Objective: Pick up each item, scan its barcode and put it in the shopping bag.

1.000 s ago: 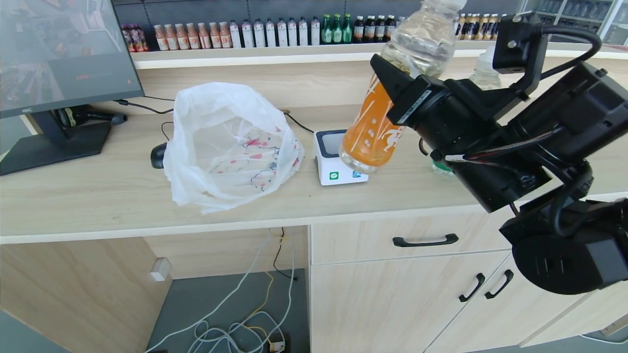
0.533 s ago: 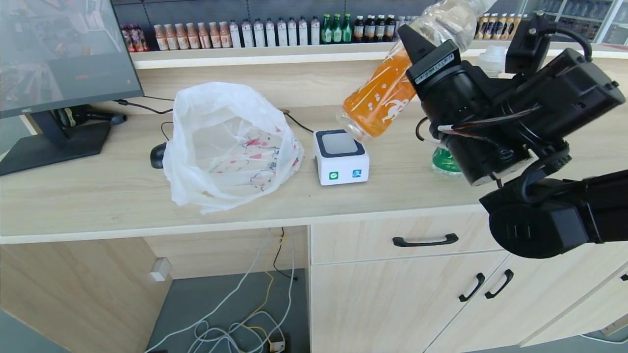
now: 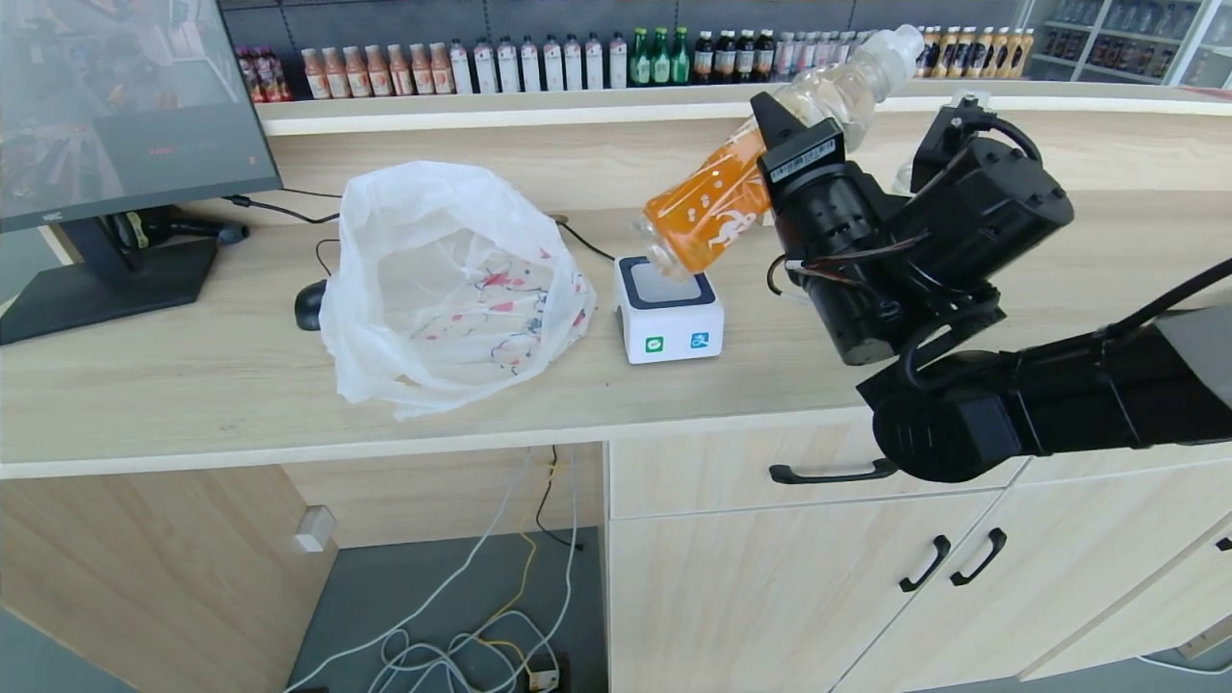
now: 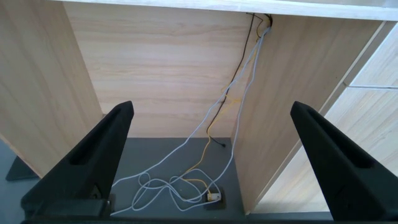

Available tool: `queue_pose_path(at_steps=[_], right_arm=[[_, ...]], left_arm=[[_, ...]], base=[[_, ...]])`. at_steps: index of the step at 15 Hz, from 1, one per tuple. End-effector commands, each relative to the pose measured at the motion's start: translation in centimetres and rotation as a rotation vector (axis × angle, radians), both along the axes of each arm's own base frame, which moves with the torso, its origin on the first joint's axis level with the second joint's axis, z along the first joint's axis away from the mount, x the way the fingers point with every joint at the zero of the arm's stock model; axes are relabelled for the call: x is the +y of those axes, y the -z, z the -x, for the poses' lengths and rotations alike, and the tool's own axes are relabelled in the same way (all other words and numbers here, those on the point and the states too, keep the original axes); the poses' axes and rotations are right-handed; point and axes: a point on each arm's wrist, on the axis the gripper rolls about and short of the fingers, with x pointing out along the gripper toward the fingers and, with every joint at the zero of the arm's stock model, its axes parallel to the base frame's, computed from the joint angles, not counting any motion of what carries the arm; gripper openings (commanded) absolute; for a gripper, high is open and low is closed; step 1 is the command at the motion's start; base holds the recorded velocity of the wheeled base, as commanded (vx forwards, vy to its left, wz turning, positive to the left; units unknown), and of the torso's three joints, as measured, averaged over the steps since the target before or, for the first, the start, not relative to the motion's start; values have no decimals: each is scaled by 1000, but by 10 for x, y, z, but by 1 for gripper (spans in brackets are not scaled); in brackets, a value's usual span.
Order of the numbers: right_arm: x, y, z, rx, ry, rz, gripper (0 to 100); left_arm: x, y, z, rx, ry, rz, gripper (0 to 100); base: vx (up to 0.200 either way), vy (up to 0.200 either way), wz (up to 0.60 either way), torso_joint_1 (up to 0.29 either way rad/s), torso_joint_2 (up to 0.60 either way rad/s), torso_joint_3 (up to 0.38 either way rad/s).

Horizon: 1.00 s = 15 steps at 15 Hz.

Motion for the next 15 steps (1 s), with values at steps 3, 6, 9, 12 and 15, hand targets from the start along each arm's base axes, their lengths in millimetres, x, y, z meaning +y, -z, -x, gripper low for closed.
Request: queue_pose_path(at_steps=[3, 6, 9, 12, 15], right_arm=[[9, 6, -12, 73, -55, -62, 0], [10, 2, -15, 105, -78, -114, 0], [11, 2, -16, 134, -114, -166, 0], [12, 4, -19, 205, -146, -238, 0], [14, 0, -26, 277, -165, -315, 0]], left_arm=[[0, 0, 0, 0, 0, 0, 100], [0, 0, 0, 0, 0, 0, 100], [0, 0, 0, 0, 0, 0, 100], [0, 0, 0, 0, 0, 0, 100], [0, 0, 0, 0, 0, 0, 100]], base=[[0, 0, 0, 0, 0, 0], [0, 0, 0, 0, 0, 0], [0, 0, 0, 0, 0, 0], [0, 0, 0, 0, 0, 0], [0, 0, 0, 0, 0, 0]])
